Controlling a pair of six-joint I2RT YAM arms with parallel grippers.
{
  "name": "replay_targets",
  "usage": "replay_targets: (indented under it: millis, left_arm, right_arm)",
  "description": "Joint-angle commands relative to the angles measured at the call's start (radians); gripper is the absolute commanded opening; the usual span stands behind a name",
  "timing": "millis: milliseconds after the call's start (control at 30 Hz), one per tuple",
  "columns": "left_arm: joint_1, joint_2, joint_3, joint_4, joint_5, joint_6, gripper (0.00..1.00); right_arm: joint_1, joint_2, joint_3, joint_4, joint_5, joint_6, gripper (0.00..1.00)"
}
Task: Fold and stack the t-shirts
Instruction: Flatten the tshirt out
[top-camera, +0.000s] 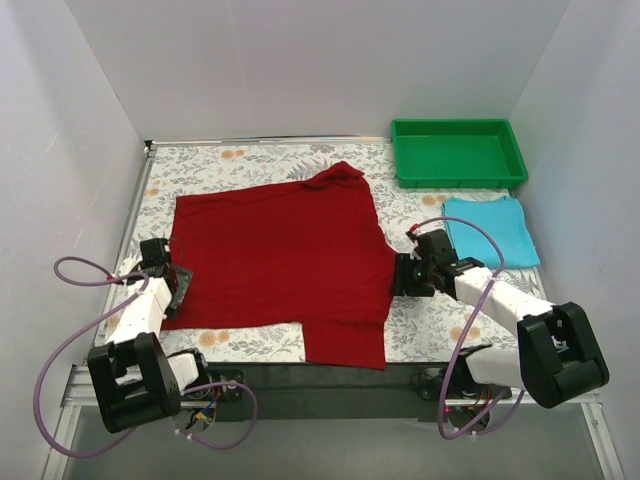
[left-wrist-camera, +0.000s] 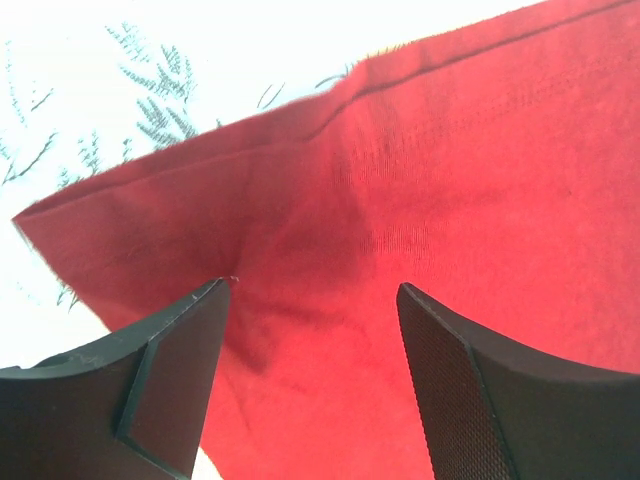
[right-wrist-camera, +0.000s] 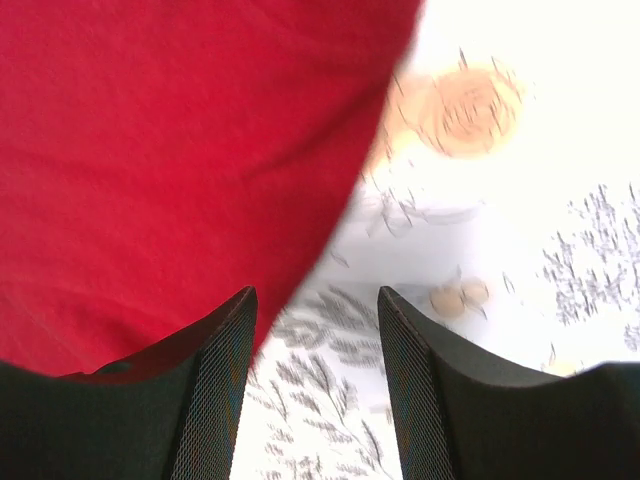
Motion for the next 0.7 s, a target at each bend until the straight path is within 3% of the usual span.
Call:
replay_targets:
  millis: [0, 167, 400, 667]
  left_arm:
    - [0.007, -0.074, 0.041, -0.093, -0.008, -0.006, 0.64]
    - [-0.012, -0.062, 0.150, -0.090, 0.027, 0.074, 0.66]
    - [-0.144, 0.006, 0.235, 0.028, 0.078, 0.205, 0.69]
    - [-0.202, 0.181, 0.177, 0.114, 0.148, 0.163, 0.68]
  right_arm:
    - [-0.007, -0.059, -0.017, -0.129, -0.018, -0.002, 0.50]
    - [-0.002, -0.114, 0.103, -0.128, -0.021, -0.053, 0.50]
    - [0.007, 0.104, 0.278, -0.028, -0.055, -0.060, 0.44]
    - [0.007, 0.275, 0.330, 0.003, -0.032, -0.063, 0.40]
